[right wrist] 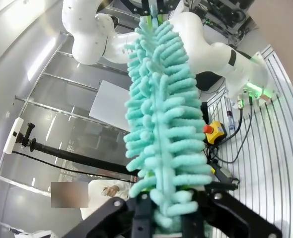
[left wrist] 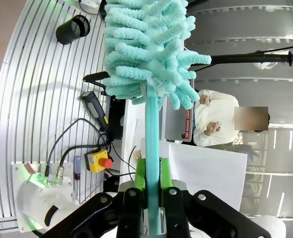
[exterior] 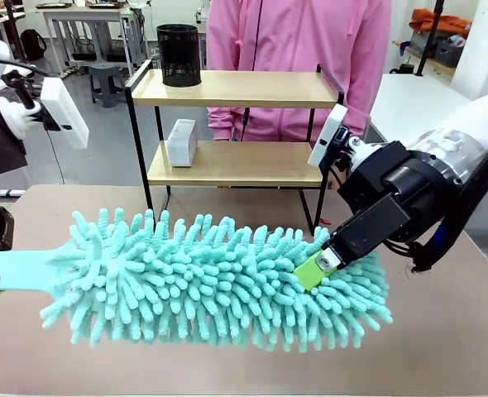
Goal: Clean the shelf.
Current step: Hand the Duster back to the human.
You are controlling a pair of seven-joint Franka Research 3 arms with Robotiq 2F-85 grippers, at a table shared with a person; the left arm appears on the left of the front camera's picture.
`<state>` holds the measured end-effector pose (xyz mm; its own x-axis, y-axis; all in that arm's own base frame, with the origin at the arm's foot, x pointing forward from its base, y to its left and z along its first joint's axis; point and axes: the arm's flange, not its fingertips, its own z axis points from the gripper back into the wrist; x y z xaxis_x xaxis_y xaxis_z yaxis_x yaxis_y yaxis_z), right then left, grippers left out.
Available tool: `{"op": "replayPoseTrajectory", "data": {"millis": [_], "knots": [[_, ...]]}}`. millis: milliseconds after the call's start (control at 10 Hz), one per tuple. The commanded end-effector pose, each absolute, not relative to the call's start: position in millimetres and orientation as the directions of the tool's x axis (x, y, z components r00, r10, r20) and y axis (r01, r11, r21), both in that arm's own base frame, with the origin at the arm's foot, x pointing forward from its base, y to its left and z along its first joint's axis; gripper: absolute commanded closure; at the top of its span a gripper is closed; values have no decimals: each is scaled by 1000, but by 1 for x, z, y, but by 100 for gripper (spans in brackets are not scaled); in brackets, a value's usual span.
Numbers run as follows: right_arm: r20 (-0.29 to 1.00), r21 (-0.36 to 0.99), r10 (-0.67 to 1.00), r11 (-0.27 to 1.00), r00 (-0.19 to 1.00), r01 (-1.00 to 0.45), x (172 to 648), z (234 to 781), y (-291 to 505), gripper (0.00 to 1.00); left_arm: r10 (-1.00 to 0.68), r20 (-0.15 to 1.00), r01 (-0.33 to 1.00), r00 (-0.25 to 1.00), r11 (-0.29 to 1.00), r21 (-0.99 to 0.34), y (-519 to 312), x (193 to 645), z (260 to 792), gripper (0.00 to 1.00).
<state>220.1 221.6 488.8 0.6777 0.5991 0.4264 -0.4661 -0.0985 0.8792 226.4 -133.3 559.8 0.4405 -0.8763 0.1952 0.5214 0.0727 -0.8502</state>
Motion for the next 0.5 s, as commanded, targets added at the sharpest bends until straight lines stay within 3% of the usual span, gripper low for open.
{"op": "replayPoseTrajectory", "data": {"millis": [0,100,200,300,400], "knots": [[439,874,616,-126,654,-469,222,490,219,100,-860,215,517,462,64,-854,-134,227,564,88],[440,874,615,-128,654,-469,221,490,219,100,-859,215,521,464,69,-851,-134,228,564,88],[439,875,617,-127,654,-467,221,490,219,100,-855,207,527,476,88,-846,-133,228,563,53],[436,876,618,-125,654,-465,221,490,219,100,-855,206,529,476,91,-844,-133,228,562,34],[435,877,618,-124,655,-464,222,490,218,100,-848,212,543,485,102,-834,-133,229,563,0]]}}
